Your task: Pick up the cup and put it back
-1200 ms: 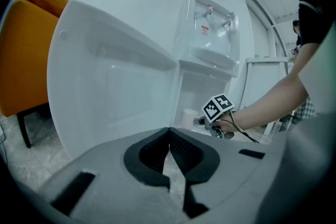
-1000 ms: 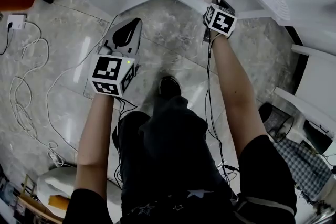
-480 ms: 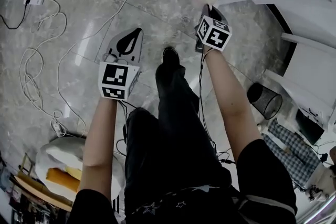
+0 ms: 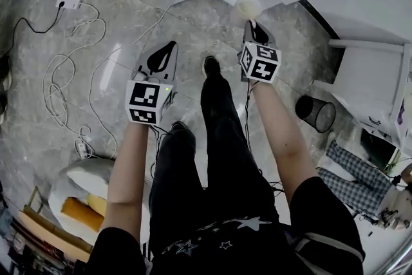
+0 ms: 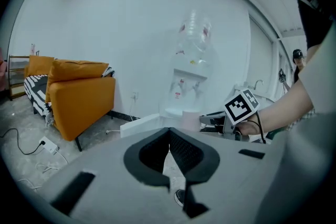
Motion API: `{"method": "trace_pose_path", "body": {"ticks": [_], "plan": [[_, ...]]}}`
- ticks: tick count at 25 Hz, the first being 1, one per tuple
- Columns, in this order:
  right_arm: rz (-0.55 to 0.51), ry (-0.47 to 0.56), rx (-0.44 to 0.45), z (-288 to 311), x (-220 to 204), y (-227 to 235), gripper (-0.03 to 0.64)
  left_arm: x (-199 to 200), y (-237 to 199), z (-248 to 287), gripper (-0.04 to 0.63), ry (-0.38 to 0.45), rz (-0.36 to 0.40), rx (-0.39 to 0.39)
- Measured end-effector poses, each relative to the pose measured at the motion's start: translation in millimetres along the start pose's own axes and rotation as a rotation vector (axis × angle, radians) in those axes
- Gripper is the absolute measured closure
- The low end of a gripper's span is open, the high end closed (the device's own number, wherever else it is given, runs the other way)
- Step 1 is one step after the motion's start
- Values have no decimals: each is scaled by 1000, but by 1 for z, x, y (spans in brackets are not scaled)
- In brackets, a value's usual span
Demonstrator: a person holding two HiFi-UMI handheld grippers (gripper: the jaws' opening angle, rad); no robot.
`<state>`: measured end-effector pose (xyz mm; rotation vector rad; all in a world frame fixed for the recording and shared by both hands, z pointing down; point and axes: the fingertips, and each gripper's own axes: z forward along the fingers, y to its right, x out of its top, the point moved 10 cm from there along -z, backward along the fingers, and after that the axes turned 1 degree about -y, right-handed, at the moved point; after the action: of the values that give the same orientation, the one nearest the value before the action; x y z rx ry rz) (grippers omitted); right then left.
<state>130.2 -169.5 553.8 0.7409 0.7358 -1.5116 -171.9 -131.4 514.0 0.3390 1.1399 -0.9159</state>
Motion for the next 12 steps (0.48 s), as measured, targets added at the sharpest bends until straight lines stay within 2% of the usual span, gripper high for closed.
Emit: {"method": "trace_pose_path", "body": {"ticks": [6,12], "plan": [[-11,36,-8,-122,31,-24,574,50,30,-85,586,51,-19,-41],[12,40,-17,-241,47,-32,574,82,76,-151,586,29,-67,-94]]}}
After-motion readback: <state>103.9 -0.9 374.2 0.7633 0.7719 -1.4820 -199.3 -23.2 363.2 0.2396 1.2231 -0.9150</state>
